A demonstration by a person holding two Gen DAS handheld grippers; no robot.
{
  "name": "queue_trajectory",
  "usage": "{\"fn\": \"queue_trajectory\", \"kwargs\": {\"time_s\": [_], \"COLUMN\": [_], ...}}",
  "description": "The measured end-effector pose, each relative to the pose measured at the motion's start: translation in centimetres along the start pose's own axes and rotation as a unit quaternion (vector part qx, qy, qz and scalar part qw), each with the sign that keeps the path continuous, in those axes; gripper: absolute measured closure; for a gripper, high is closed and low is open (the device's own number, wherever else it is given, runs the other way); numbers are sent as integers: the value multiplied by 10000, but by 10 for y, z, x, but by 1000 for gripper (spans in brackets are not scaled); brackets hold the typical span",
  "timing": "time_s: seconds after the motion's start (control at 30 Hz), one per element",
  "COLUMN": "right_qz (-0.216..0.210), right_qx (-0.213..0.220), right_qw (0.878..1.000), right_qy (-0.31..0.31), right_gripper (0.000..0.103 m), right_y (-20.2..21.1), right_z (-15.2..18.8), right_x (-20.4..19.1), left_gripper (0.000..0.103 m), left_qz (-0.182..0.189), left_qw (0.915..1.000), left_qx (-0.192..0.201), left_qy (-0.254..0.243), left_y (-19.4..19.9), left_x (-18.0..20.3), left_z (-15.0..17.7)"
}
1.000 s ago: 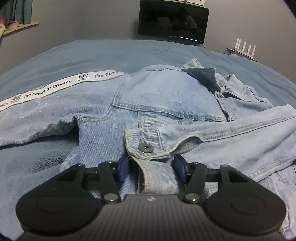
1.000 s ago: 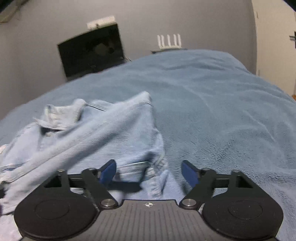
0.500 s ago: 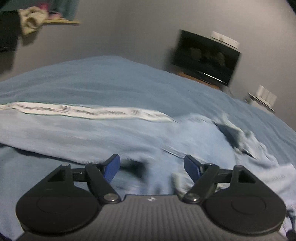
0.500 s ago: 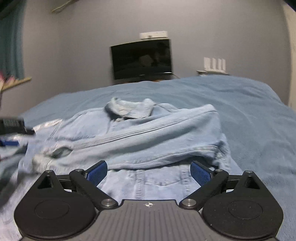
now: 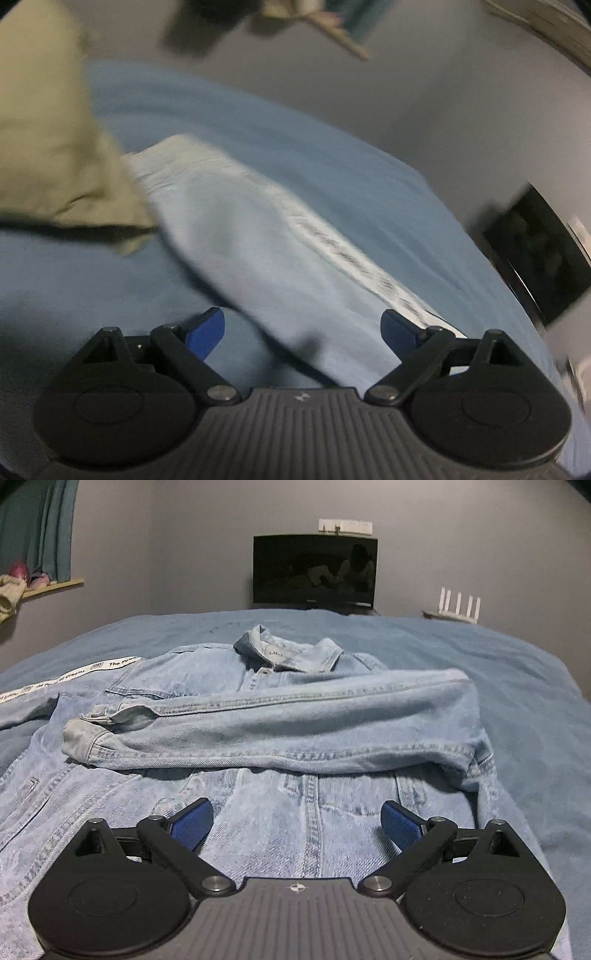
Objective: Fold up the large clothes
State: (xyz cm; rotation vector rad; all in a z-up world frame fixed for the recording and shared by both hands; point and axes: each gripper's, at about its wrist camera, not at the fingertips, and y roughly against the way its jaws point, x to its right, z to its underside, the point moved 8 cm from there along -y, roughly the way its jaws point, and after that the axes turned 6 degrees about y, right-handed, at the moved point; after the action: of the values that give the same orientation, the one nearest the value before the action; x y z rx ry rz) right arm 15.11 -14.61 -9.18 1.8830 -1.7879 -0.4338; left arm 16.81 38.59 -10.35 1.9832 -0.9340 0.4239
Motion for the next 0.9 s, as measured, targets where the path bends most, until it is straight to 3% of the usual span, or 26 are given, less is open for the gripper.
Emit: {"fn": "queue_trajectory", "kwargs": {"time_s": [0.2,0.27,0.37,0.47,0.5,0.53,0.57,0.6,0.8,0.9], "right_qz": [-36,-65,-84,-75,-72,-69,-63,-57,-14,-24], "right_qx": [-81,-108,-157,-194,-200,-207,-214,-221,-241,-244], "right_qw": [10000,9999,9998,9998,9998,9998,9997,9997,9995,9995], "right_qy": [20,-4,-15,24,36,49,66,86,179,192], "right_gripper": [4,4,4,3,3,3,3,3,3,3], "right_y": [-4,-5,-8,-10,-10,-11,-11,-12,-14,-14], "right_z": [3,4,6,7,7,8,8,8,9,9], "right_x": [-1,-1,-2,-4,-5,-5,-5,-6,-8,-7], "left_gripper": [12,12,13,24,38,70,89,98,100,100], "left_qz": [62,259,430,373,291,104,-76,-142,12,319], "left_qw": [9988,9967,9964,9956,9956,9971,9987,9993,9932,9861], "left_qx": [86,199,295,432,454,454,412,352,939,1158], "left_qy": [482,740,661,747,762,597,306,-26,-686,-1146], "left_y": [-26,-31,-41,-49,-50,-52,-53,-55,-25,-6], "left_x": [-34,-43,-44,-49,-51,-50,-47,-41,-1,34], "left_z": [-19,-29,-38,-51,-55,-57,-58,-59,-63,-60]}}
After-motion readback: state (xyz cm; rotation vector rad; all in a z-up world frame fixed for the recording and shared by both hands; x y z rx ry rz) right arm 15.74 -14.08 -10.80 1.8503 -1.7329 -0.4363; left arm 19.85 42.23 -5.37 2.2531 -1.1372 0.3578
